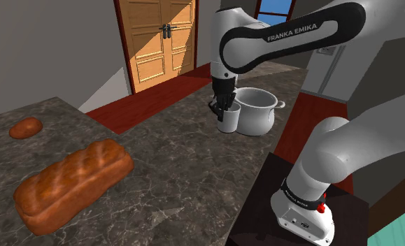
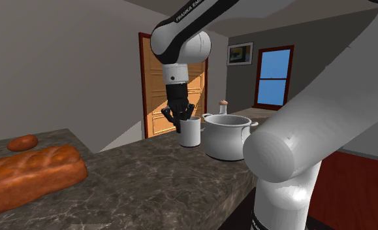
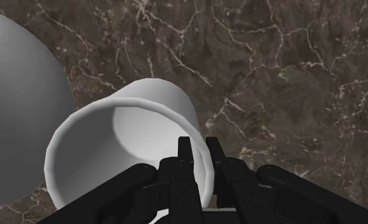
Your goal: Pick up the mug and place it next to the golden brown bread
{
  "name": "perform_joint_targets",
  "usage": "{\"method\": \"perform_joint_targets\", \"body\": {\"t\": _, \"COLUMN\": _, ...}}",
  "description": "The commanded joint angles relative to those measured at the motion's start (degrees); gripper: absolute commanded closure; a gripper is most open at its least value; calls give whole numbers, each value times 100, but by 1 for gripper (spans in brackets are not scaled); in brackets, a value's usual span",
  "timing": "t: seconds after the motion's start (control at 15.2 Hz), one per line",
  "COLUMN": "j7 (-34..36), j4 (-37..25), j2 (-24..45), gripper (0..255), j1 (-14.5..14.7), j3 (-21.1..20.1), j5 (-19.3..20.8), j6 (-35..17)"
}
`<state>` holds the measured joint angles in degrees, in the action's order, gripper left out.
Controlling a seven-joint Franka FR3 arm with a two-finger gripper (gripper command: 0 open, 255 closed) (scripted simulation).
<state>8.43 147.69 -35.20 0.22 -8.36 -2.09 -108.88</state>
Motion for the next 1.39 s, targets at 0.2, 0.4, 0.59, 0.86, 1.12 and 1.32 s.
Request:
{"method": "perform_joint_targets", "body": {"t": 0.2, "j7": -19, "j4": -325, "j2": -88, "gripper": 255, "j1": -6, "j3": 29, "j5": 14, "j6": 414}}
{"method": "perform_joint_targets", "body": {"t": 0.4, "j7": -28, "j4": -537, "j2": -117, "gripper": 255, "j1": -11, "j3": 44, "j5": 23, "j6": 654}}
{"method": "perform_joint_targets", "body": {"t": 0.59, "j7": -36, "j4": -757, "j2": -133, "gripper": 255, "j1": -16, "j3": 58, "j5": 32, "j6": 890}}
{"method": "perform_joint_targets", "body": {"t": 0.86, "j7": -46, "j4": -1063, "j2": -135, "gripper": 255, "j1": -24, "j3": 75, "j5": 45, "j6": 1198}}
{"method": "perform_joint_targets", "body": {"t": 1.12, "j7": 88, "j4": -1339, "j2": -74, "gripper": 255, "j1": 21, "j3": -32, "j5": -19, "j6": 1413}}
{"method": "perform_joint_targets", "body": {"t": 1.32, "j7": 507, "j4": -1515, "j2": 114, "gripper": 255, "j1": 163, "j3": -383, "j5": -222, "j6": 1394}}
